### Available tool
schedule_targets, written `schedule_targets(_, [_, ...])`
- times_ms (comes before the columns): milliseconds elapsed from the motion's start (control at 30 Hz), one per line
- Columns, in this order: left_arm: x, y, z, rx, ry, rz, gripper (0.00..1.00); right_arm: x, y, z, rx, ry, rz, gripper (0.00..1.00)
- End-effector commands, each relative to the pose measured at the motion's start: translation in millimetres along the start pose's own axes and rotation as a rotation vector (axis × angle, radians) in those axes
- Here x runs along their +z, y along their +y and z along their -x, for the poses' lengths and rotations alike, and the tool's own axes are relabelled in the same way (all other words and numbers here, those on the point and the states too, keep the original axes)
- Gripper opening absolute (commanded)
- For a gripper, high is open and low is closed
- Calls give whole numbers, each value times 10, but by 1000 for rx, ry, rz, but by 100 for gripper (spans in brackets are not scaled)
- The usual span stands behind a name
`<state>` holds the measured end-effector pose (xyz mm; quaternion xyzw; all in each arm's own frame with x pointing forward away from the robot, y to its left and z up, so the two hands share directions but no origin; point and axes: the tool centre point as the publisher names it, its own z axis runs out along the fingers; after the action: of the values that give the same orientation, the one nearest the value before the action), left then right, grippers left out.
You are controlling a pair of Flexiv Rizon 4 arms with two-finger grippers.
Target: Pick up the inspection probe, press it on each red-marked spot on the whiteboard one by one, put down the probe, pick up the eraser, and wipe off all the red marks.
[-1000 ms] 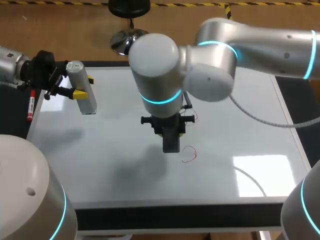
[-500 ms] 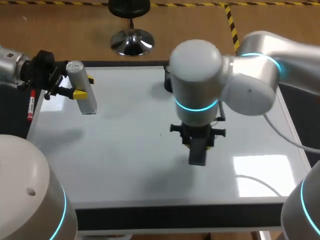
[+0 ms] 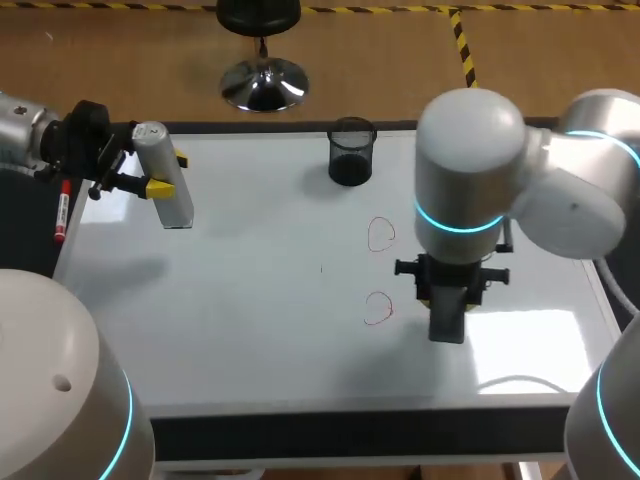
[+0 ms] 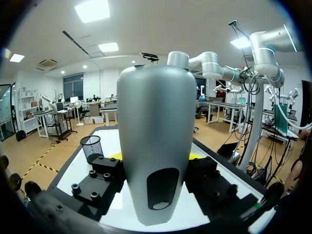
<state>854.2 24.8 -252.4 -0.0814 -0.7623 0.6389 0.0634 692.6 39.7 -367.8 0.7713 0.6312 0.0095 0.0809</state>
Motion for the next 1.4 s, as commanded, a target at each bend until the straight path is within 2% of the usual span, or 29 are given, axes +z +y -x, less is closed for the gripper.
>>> schedule_targets(33, [-9,-8,5,1,2,0,0,21,35,259,-3,275,-2,0])
schedule_targets(533, [-9,-8,5,1,2,0,0,9,275,569,-33,325,-35,0])
schedule_targets(1400, [-9,-8,5,1,2,0,0,0,285,571,-36,336,-36,0])
